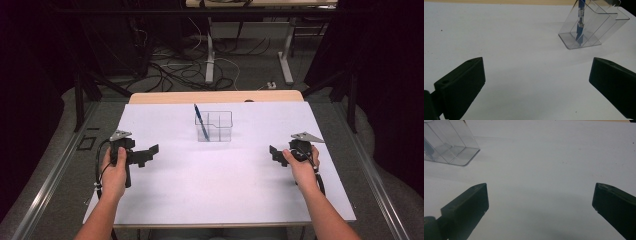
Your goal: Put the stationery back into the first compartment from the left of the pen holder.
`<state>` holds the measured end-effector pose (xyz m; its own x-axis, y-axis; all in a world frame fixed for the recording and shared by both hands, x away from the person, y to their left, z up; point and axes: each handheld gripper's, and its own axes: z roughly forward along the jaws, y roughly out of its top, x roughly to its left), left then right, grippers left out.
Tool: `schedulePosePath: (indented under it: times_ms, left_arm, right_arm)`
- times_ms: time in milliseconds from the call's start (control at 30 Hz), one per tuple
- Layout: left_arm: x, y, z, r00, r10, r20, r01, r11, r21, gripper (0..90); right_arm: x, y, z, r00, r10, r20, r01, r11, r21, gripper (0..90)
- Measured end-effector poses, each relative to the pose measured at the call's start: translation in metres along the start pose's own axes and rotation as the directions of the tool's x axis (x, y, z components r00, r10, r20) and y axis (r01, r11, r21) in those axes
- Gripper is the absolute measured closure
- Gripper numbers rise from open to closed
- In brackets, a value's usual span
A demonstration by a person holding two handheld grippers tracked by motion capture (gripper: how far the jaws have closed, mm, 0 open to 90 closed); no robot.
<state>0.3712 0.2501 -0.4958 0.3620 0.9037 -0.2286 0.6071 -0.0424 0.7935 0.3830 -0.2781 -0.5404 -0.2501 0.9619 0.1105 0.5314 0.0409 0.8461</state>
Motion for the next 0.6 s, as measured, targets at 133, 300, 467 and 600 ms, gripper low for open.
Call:
schedulePosePath:
  times_ms: [133, 300, 467, 600]
  left_arm:
    - [0.0008, -0.0001, -0.0001, 1.0000, 0.001, 0.000, -0.001, 1.0000, -0.003, 0.3]
    - [0.0016, -0.0002, -0.0006, 1.0000, 0.003, -0.005, -0.003, 1.0000, -0.001, 0.3]
    - [0.0015, -0.0001, -0.0007, 1.0000, 0.003, -0.005, -0.003, 1.0000, -0.001, 0.3]
    - [0.0017, -0.0001, -0.0005, 1.0000, -0.004, -0.004, 0.004, 1.0000, 0.003, 0.3]
  right_arm:
    - [-0.0018, -0.0028, 0.0012, 1.0000, 0.002, 0.001, -0.002, 1.000, 0.003, 0.3]
    - [-0.0021, -0.0047, 0.0019, 1.0000, 0.008, -0.001, -0.008, 1.000, 0.006, 0.4]
    - [-0.0003, -0.0067, 0.0014, 1.0000, -0.002, -0.003, 0.002, 1.000, 0.006, 0.6]
    - [-0.0004, -0.0071, 0.0003, 0.9999, -0.011, -0.005, 0.011, 1.000, 0.000, 0.6]
